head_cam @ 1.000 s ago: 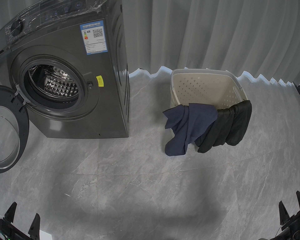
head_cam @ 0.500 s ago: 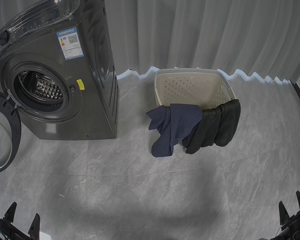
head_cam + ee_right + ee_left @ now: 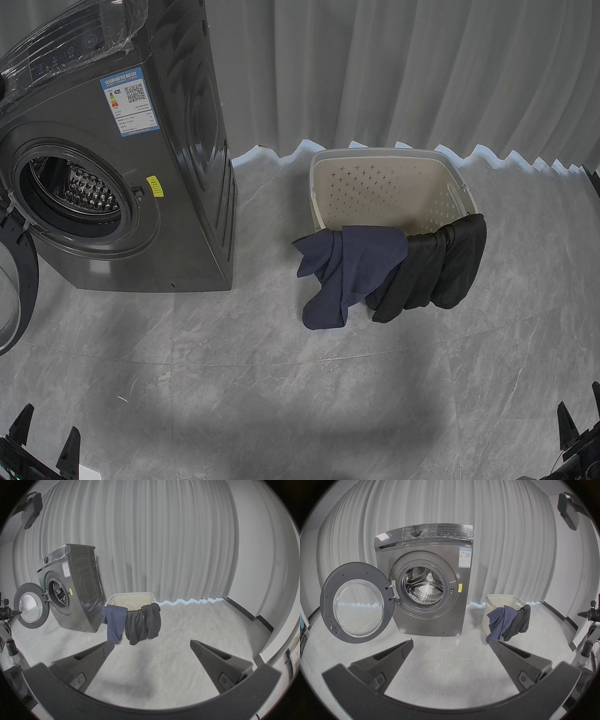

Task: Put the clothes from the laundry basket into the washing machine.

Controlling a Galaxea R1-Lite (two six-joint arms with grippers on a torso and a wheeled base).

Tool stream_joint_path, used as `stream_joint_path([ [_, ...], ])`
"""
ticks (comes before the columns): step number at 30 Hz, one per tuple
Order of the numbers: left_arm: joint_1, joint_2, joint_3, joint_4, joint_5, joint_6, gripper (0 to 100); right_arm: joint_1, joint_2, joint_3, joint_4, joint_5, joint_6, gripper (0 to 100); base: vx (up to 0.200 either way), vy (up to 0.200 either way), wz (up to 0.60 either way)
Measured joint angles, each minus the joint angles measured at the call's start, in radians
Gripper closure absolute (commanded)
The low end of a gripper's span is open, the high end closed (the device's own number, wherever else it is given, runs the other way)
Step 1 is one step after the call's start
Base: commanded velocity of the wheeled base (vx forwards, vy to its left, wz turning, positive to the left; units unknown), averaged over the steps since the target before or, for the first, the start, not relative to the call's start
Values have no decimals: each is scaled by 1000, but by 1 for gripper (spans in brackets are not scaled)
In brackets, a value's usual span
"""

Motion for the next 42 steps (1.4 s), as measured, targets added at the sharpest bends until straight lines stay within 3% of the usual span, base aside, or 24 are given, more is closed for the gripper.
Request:
stream_joint_path([
  [15,0,0,0,0,0,0,0,0,0,0,0,0,0,0,0,-200,0],
  [24,0,0,0,0,0,0,0,0,0,0,0,0,0,0,0,0,0],
  [33,0,0,0,0,0,0,0,0,0,0,0,0,0,0,200,0,0],
  [42,-1,0,0,0,0,0,0,-1,0,0,0,0,0,0,0,0,0],
])
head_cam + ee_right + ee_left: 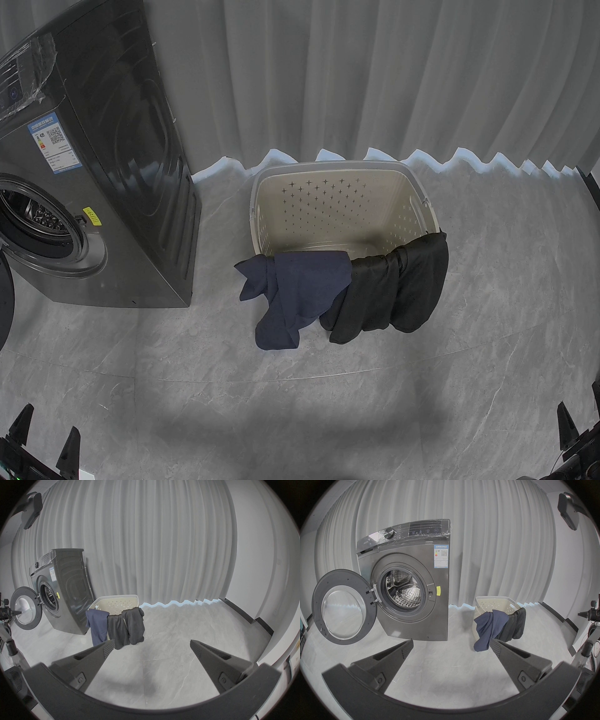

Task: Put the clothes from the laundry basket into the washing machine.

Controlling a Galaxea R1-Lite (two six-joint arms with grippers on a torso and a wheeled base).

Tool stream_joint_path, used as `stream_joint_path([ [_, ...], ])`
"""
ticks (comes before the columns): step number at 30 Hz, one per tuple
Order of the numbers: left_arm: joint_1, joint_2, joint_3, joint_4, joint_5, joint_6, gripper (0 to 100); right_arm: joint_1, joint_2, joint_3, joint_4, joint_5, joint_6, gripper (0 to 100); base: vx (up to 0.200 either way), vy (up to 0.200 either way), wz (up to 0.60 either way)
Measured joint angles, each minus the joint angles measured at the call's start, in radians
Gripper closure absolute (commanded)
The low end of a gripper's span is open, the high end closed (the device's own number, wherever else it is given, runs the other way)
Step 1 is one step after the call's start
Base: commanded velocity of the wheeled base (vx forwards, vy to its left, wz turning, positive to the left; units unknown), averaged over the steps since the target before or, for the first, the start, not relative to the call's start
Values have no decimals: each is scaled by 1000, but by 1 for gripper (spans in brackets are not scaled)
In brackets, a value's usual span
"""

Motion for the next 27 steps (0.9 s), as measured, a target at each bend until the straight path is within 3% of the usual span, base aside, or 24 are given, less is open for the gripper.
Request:
stream_joint_path([
  [15,1,0,0,0,0,1,0,1,0,0,0,0,0,0,0,-200,0],
  [27,1,0,0,0,0,1,0,0,0,0,0,0,0,0,0,0,0],
])
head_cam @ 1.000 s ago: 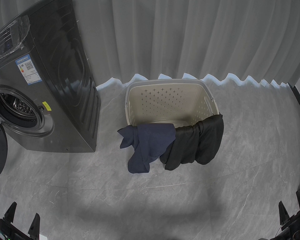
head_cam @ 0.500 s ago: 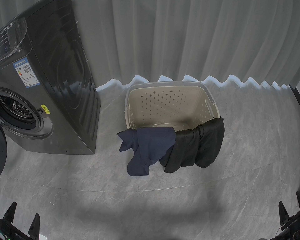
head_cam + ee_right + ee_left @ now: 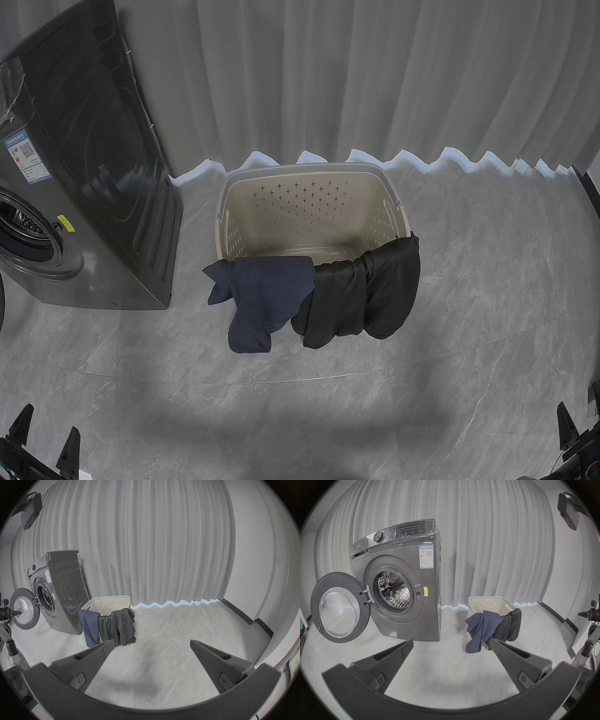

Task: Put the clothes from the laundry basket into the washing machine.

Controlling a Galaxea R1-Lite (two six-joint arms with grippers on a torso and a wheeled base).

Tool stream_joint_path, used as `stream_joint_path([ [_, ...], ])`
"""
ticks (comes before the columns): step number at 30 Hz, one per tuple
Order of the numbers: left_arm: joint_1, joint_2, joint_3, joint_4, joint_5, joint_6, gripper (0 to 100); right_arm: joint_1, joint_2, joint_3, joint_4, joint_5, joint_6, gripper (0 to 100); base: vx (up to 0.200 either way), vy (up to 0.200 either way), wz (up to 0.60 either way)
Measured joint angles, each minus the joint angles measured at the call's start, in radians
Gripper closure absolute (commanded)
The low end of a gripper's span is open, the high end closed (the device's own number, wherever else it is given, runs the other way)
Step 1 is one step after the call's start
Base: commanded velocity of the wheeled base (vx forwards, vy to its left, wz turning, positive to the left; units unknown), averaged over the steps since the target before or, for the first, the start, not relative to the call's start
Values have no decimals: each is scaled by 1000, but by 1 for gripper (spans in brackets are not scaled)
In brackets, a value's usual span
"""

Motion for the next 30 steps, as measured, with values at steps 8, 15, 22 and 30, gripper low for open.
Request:
stream_joint_path([
  [8,0,0,0,0,0,-1,0,0,0,0,0,-1,2,0,150,0,0],
  [15,0,0,0,0,0,-1,0,0,0,0,0,5,-2,0,0,0,0],
  [22,0,0,0,0,0,-1,0,0,0,-4,-28,23,8,0,0,0,0],
  [30,0,0,0,0,0,-1,0,8,51,-131,-37,43,8,0,0,0,0],
])
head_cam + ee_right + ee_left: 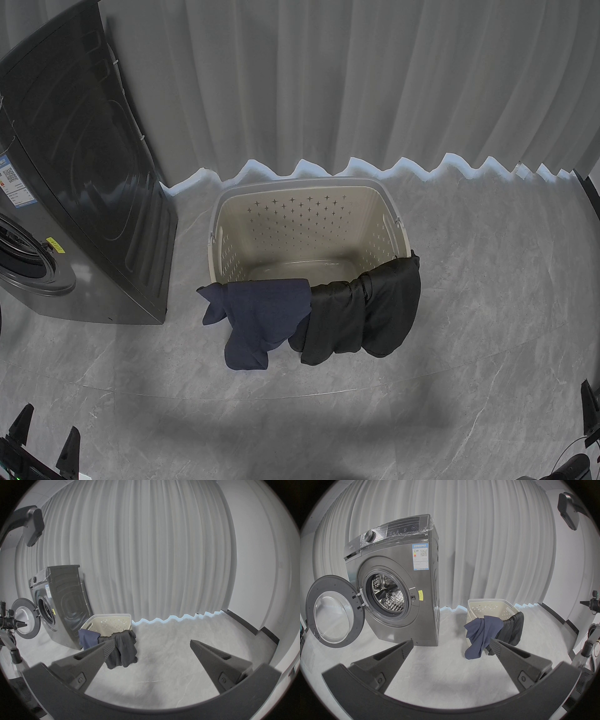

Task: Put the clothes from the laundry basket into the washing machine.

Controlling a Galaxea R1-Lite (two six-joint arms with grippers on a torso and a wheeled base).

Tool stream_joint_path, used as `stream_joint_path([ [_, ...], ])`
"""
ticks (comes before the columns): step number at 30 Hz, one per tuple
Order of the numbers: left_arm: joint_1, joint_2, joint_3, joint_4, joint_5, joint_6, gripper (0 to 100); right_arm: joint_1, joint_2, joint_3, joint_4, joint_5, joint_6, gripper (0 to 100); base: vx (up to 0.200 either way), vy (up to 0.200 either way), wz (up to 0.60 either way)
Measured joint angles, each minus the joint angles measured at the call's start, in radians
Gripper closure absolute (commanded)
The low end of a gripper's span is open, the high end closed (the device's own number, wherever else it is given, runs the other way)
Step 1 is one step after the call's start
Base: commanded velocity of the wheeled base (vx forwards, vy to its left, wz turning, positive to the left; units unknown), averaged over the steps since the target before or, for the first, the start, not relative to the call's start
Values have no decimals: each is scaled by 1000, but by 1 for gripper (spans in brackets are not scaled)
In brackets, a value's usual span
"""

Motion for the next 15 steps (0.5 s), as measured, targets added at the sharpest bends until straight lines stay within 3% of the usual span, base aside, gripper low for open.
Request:
stream_joint_path([
  [6,0,0,0,0,1,0,0,25,136,-8,4,18,0,0,200,0,0],
  [15,0,0,0,0,2,0,0,49,238,-6,-12,33,13,0,0,0,0],
])
